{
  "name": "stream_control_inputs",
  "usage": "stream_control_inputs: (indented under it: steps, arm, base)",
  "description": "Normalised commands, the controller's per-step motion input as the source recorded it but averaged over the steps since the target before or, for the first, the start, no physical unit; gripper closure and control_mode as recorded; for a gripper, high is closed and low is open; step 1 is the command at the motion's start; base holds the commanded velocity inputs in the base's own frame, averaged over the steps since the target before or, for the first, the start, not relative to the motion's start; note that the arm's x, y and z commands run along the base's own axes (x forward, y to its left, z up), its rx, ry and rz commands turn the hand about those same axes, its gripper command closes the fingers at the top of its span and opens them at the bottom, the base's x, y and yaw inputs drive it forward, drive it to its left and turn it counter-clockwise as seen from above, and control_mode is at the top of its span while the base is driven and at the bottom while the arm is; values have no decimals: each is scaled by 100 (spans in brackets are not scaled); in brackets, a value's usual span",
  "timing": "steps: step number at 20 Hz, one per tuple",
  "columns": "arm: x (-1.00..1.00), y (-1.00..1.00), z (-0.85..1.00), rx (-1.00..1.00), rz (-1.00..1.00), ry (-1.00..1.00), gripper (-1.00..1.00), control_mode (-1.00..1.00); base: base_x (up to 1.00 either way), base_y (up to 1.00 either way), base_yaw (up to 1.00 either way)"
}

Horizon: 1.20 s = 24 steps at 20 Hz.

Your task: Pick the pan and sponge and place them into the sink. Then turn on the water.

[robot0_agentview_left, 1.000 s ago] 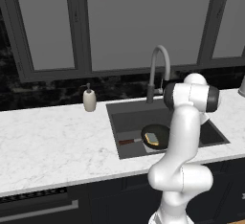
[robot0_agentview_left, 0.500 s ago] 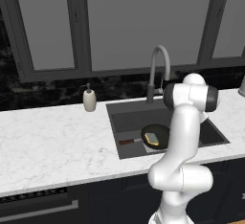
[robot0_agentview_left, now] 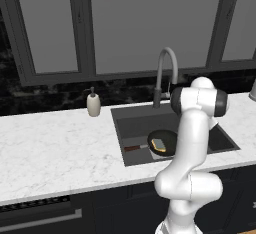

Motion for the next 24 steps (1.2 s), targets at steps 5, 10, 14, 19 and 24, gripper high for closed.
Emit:
stream_control_inputs:
  steps: [5,10,14,19,24]
  arm:
    - [0,0,0,-5,-8,15,-100,-100]
    - [1,0,0,-5,-7,4,-100,-100]
    - [6,3,0,-5,-4,0,-100,-100]
    - [3,12,0,-2,0,-4,-100,-100]
    - [0,0,0,-4,-1,-3,-100,-100]
  base:
    - [0,0,0]
    - [0,0,0]
    - [0,0,0]
    - [0,0,0]
    - [0,0,0]
